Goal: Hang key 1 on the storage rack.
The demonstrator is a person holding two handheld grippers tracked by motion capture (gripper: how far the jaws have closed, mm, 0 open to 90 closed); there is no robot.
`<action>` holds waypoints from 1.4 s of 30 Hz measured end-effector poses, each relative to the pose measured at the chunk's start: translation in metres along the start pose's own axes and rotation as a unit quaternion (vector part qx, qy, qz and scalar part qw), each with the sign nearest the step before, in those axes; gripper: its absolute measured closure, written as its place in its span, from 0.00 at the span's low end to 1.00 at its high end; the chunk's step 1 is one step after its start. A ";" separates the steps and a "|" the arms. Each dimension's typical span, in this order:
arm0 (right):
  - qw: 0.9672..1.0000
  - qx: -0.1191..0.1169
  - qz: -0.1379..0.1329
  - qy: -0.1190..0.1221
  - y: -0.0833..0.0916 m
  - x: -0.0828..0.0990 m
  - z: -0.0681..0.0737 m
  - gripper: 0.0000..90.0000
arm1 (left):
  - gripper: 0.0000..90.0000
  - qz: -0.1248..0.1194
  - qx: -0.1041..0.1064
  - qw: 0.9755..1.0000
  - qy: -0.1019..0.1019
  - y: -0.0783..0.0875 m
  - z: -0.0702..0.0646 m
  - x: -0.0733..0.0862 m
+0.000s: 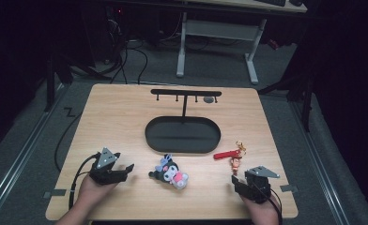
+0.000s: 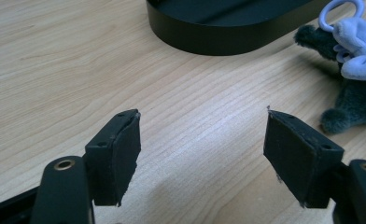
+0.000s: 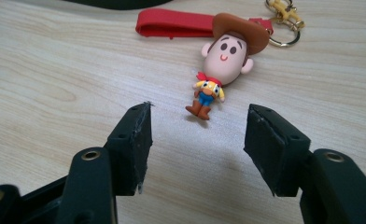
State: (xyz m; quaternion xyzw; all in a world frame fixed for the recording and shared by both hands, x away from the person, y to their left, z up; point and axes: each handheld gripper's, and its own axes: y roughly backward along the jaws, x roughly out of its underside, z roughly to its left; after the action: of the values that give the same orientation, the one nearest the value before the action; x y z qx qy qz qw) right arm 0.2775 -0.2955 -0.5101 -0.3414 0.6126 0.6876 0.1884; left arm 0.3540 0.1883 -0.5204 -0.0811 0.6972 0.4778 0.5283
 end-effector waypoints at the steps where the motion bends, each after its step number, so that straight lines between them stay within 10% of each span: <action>1: 1.000 0.000 0.001 0.000 0.000 -0.001 0.000 0.47 | 0.31 -0.001 0.001 1.000 0.000 0.000 -0.001 0.000; 19: 0.999 0.000 0.054 -0.006 0.009 -0.016 0.001 0.48 | 0.31 -0.005 0.024 1.000 -0.006 0.000 -0.005 0.002; 42: 0.988 -0.015 0.155 0.003 0.004 -0.039 -0.009 0.50 | 0.31 0.004 0.031 0.999 -0.023 -0.004 -0.009 0.002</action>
State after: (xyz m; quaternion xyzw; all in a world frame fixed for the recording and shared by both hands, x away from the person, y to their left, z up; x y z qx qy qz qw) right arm 0.3043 -0.2989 -0.4797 -0.2473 0.6479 0.7168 0.0727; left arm 0.3496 0.1799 -0.5248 -0.0511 0.6997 0.4598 0.5445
